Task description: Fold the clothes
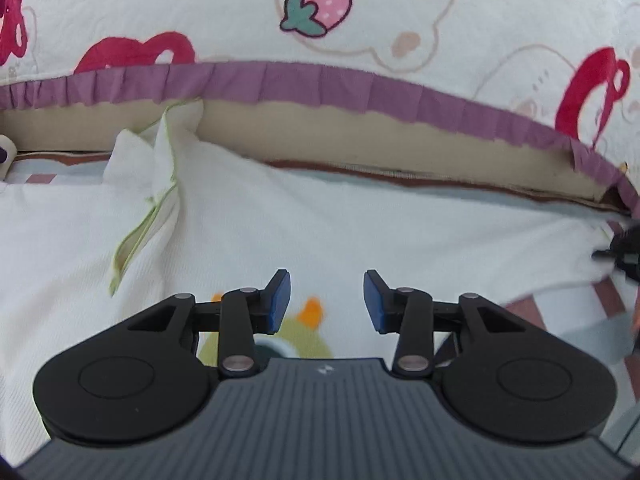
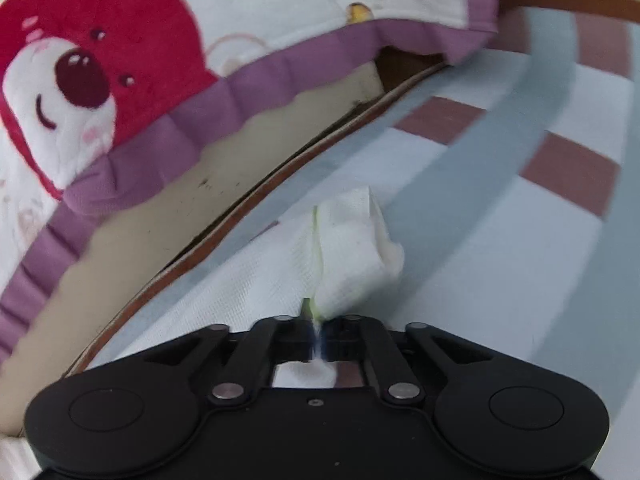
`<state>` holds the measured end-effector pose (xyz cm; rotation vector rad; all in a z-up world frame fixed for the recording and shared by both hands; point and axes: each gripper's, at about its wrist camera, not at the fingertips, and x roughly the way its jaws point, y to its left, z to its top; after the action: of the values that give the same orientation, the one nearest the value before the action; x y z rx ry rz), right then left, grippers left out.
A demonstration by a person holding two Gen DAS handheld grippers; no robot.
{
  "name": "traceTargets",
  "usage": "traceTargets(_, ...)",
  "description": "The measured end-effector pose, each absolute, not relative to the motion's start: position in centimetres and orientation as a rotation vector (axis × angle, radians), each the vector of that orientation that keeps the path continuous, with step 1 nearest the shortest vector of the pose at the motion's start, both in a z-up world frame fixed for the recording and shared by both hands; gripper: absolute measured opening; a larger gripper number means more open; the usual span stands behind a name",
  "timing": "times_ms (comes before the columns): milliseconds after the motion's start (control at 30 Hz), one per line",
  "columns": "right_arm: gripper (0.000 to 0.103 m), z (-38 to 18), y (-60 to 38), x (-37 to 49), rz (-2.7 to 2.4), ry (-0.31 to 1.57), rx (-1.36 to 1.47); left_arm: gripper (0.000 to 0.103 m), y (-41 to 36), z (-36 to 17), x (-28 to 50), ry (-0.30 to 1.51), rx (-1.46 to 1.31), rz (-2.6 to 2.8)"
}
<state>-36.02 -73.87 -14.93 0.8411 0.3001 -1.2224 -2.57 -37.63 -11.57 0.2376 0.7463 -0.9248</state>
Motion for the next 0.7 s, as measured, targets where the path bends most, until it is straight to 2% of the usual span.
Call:
traceTargets(167,0.003,-7.9,-73.2,-38.5,-1.249,0.323,0.501,0.04,-35.6,-12.1,-3.7,0.846,0.219,-0.923)
traceTargets(267,0.003,-8.2,-75.1,-39.6,-1.205,0.4,0.539,0.04,-35.1,-13.5,-4.1,0.942,0.218,-0.913)
traceTargets(367,0.004,-11.2,-76.7,-40.1,-1.172,0.472,0.614,0.04,-35.3,-14.0,-4.4,0.951,0.279,-0.885)
traceTargets(400,0.006,-12.0,-77.0,-40.0,-1.198,0.514,0.618,0.04,-35.2,-14.0,-4.3,0.952,0.287,-0.878)
traceTargets(500,0.044,-11.9,-75.9,-40.0,-1.363,0.565,0.617,0.041,-34.4,-13.1,-3.3,0.945,0.254,-0.846)
traceTargets(600,0.044,-9.2,-73.2,-38.7,-1.426,0.468,0.644,0.045,-33.3,-12.2,-1.6,0.905,0.232,-0.78)
traceTargets(700,0.044,-6.7,-70.1,-33.8,-1.233,0.377,0.677,0.049,-31.9,-11.7,1.3,0.858,0.213,-0.656)
